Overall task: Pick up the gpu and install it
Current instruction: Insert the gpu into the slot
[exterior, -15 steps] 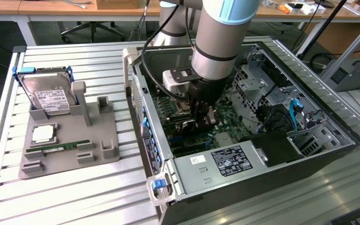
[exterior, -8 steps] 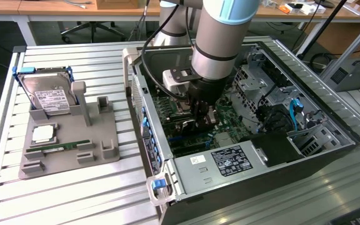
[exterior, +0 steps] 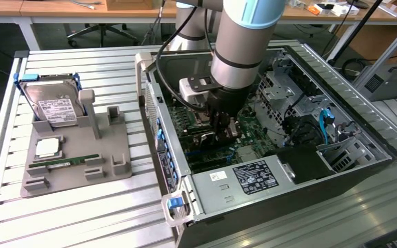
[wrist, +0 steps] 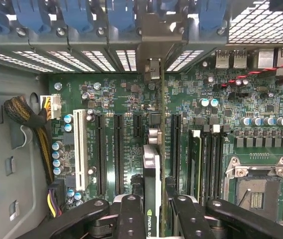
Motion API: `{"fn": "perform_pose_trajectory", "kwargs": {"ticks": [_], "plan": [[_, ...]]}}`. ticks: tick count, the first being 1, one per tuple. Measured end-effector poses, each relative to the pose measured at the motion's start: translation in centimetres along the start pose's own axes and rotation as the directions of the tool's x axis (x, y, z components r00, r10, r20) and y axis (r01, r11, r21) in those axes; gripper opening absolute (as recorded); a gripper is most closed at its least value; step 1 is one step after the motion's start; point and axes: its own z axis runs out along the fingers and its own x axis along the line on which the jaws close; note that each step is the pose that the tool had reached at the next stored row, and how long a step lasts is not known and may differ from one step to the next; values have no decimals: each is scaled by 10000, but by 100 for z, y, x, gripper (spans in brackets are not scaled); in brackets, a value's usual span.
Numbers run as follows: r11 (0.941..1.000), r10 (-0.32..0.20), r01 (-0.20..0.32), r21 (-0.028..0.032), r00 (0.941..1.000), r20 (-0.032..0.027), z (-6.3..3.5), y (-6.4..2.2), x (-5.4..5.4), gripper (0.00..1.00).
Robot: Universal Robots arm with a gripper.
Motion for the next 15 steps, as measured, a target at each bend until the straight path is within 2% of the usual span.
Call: {"fn": "perform_pose_trajectory", "kwargs": {"ticks": [12, 13, 14, 15], "plan": [[10000, 0, 0, 2, 10000, 10, -28, -1, 0, 27], [10000, 1, -1, 4, 10000, 35, -30, -1, 1, 27], [10000, 4, -4, 22, 9998, 183, -29, -2, 0, 27], [10000, 6, -6, 25, 9998, 203, -29, -1, 0, 27]]}}
